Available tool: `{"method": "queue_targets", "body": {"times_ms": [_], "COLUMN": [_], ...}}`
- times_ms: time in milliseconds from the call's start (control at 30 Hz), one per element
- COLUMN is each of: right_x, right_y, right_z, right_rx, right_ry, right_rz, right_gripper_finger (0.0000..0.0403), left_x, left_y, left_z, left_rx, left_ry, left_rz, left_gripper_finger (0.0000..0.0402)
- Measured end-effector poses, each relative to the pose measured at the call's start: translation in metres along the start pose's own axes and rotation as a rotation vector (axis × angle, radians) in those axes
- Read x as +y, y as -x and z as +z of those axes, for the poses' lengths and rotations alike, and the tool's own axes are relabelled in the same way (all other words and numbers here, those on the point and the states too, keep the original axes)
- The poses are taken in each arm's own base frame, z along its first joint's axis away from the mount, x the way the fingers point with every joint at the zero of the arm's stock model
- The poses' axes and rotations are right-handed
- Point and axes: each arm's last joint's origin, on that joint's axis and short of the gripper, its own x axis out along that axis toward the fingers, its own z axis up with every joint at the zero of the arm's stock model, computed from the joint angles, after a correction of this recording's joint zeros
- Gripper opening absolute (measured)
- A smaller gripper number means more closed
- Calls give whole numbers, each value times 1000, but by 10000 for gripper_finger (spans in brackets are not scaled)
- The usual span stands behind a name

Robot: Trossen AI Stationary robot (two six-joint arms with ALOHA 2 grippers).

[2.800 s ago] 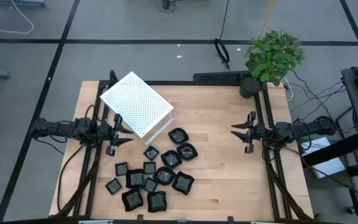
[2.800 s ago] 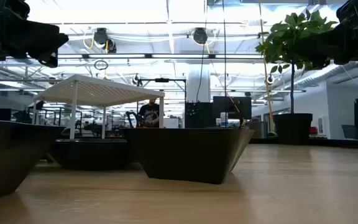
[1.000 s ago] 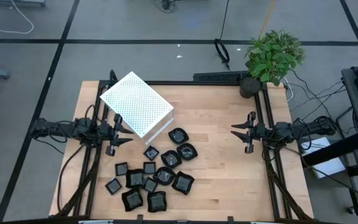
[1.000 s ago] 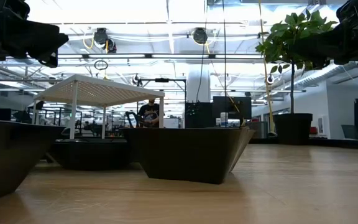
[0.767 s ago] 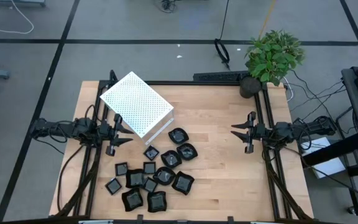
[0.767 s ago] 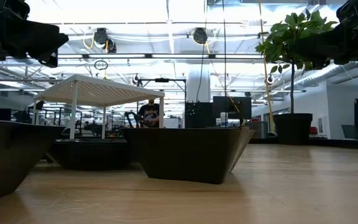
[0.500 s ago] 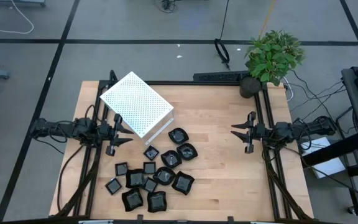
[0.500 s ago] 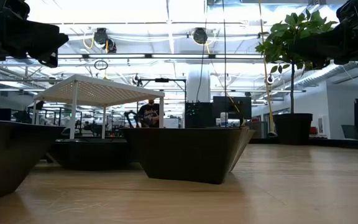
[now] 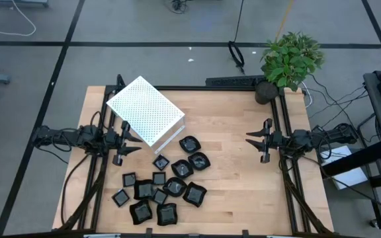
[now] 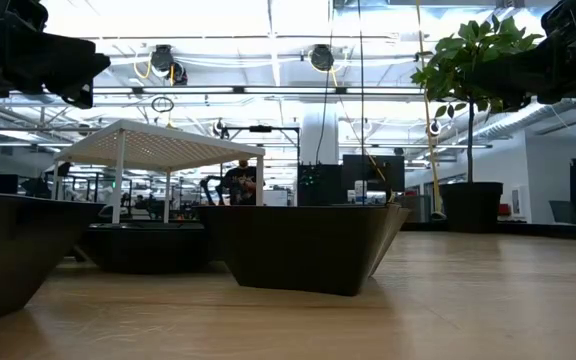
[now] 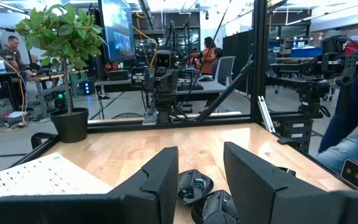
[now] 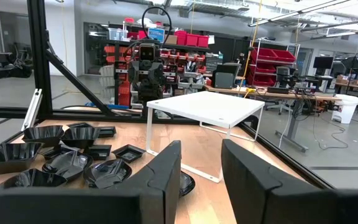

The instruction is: Pick & Place Mini shaped plates

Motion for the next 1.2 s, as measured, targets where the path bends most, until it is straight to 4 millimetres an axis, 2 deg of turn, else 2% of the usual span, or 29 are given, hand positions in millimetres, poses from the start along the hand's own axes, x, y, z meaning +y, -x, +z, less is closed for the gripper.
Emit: {"method": "queue_targets", "body": {"times_ms": [1033,1200], "right_x": [0,0], "right_y": [0,0], "right_z": [0,0], "right_rx": [0,0], "right_ry": [0,0], "right_rz": [0,0], "right_gripper_finger": [102,102], "left_x": [0,1], "left_y": [0,0], "left_z": [0,9], "left_rx": [-1,-93], "left_ry": [0,-80], "left_rz": [1,35], "left_gripper_finger": [132,132]}}
